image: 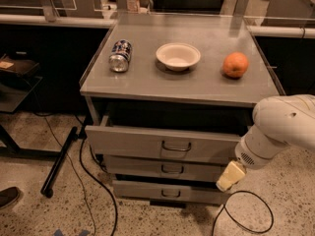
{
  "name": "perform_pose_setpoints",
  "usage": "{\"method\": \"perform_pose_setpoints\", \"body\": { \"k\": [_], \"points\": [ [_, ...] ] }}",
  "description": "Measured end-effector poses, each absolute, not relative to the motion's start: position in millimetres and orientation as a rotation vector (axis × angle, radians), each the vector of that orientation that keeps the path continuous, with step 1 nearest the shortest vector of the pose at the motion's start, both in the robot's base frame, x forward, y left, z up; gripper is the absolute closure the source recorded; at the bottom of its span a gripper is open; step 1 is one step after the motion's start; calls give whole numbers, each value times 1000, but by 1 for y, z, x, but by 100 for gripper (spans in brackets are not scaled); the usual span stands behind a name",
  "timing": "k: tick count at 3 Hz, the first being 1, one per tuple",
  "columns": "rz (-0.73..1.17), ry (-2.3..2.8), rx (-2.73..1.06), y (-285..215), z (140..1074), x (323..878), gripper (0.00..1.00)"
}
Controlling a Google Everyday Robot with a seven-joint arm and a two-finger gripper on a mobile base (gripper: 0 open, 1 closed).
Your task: Close top drawer
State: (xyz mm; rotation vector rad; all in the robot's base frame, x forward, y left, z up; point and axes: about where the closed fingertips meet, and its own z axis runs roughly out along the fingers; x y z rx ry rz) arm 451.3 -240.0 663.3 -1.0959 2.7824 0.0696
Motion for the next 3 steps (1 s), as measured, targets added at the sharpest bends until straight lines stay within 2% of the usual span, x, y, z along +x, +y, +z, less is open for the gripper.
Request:
{"method": "perform_pose_setpoints", "body": {
  "k": [2,3],
  "points": [
    [70,2782,-1096,-240,663,451,64],
    [70,2782,-1096,-240,663,451,95]
  ]
}}
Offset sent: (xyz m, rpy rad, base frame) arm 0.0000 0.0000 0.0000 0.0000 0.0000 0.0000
